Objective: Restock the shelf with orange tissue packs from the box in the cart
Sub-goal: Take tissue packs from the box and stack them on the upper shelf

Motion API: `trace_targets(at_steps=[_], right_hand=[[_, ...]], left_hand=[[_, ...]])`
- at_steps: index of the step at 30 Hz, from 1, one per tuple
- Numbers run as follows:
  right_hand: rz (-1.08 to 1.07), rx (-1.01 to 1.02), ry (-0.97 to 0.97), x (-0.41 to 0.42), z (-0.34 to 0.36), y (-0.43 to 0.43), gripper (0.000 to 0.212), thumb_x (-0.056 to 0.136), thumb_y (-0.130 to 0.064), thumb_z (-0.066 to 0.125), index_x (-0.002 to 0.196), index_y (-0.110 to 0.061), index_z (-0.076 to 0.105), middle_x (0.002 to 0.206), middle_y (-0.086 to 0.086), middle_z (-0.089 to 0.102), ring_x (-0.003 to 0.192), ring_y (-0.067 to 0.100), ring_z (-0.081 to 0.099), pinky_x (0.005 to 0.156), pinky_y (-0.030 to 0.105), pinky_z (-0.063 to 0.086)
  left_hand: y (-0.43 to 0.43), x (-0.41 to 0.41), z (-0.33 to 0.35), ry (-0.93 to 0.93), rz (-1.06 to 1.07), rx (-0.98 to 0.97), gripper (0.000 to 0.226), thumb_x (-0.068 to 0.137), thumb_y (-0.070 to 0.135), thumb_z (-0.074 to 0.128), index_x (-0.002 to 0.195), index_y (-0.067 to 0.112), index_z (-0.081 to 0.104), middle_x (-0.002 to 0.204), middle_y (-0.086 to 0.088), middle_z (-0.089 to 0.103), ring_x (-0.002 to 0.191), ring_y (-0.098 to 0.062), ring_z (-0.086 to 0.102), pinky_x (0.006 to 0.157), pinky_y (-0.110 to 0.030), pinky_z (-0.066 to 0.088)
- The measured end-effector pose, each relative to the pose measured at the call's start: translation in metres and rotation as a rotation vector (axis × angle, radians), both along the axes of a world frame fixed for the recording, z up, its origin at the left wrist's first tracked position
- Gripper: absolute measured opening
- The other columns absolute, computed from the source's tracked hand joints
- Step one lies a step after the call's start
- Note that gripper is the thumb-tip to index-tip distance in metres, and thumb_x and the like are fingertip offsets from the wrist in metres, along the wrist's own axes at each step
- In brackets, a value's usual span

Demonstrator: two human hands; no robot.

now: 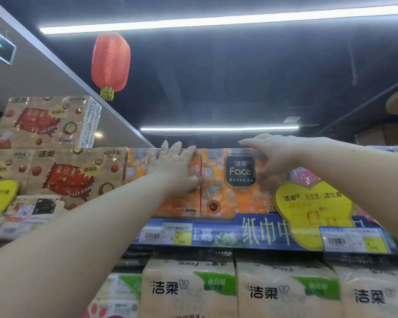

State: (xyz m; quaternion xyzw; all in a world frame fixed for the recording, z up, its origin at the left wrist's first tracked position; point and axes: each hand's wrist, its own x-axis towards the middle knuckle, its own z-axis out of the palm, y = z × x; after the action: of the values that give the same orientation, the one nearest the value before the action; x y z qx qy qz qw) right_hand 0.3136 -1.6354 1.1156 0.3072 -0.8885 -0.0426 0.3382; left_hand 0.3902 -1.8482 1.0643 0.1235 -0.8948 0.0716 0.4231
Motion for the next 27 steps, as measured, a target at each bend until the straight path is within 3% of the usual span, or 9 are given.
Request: trace_targets(at_steps=[5,9,12,17,22,27], right_hand=[[0.016,-0.018,0.074,0.027,-0.015,0.002,0.074,0.084,-0.049,0.061,0.146,-0.038,0.023,0.149,-0.008,0.032,0.137,0.02,0.033,0.106,0.044,0.036],[-0.038,0.016,0.064,0.053,-0.038,0.006,0.074,0.087,-0.05,0.057,0.149,-0.034,0.02,0.155,-0.007,0.025,0.141,0.02,0.027,0.11,0.043,0.03],[-0.093,0.022,0.01,0.069,-0.062,0.016,0.074,0.087,-0.051,0.057,0.149,-0.036,0.02,0.157,-0.005,0.02,0.144,0.019,0.02,0.112,0.048,0.022],[-0.213,0.067,-0.126,0.092,-0.104,0.05,0.074,0.087,-0.05,0.057,0.149,-0.036,0.018,0.157,-0.003,0.02,0.144,0.022,0.02,0.112,0.049,0.023],[-0.291,0.089,-0.214,0.112,-0.129,0.091,0.074,0.09,-0.048,0.056,0.15,-0.032,0.017,0.155,0.0,0.023,0.143,0.023,0.02,0.11,0.045,0.025],[-0.326,0.096,-0.274,0.139,-0.164,0.135,0.074,0.089,-0.051,0.054,0.15,-0.033,0.016,0.157,-0.001,0.02,0.144,0.022,0.019,0.113,0.054,0.019]], left_hand=[[-0.004,0.026,-0.013,0.003,-0.038,-0.001,0.085,0.083,0.066,0.047,0.151,0.028,0.012,0.16,-0.002,0.01,0.148,-0.027,0.004,0.119,-0.05,0.009],[0.002,0.041,-0.032,-0.042,-0.083,0.005,0.085,0.084,0.065,0.048,0.151,0.027,0.013,0.16,-0.002,0.009,0.148,-0.026,0.004,0.118,-0.052,0.013],[0.018,0.049,-0.051,-0.021,-0.172,-0.034,0.078,0.085,0.061,0.05,0.148,0.025,0.023,0.157,-0.003,0.022,0.145,-0.025,0.019,0.115,-0.048,0.021],[0.058,0.051,-0.095,-0.039,-0.359,-0.087,0.053,0.088,0.05,0.051,0.13,0.019,0.048,0.135,-0.004,0.046,0.124,-0.026,0.043,0.098,-0.038,0.036],[0.094,0.06,-0.13,-0.189,-0.401,-0.086,0.06,0.088,0.054,0.049,0.136,0.019,0.043,0.138,-0.004,0.043,0.128,-0.027,0.04,0.101,-0.039,0.036],[0.135,0.077,-0.158,-0.312,-0.365,-0.098,0.064,0.086,0.06,0.047,0.136,0.021,0.04,0.136,-0.005,0.045,0.125,-0.028,0.042,0.098,-0.04,0.038]])
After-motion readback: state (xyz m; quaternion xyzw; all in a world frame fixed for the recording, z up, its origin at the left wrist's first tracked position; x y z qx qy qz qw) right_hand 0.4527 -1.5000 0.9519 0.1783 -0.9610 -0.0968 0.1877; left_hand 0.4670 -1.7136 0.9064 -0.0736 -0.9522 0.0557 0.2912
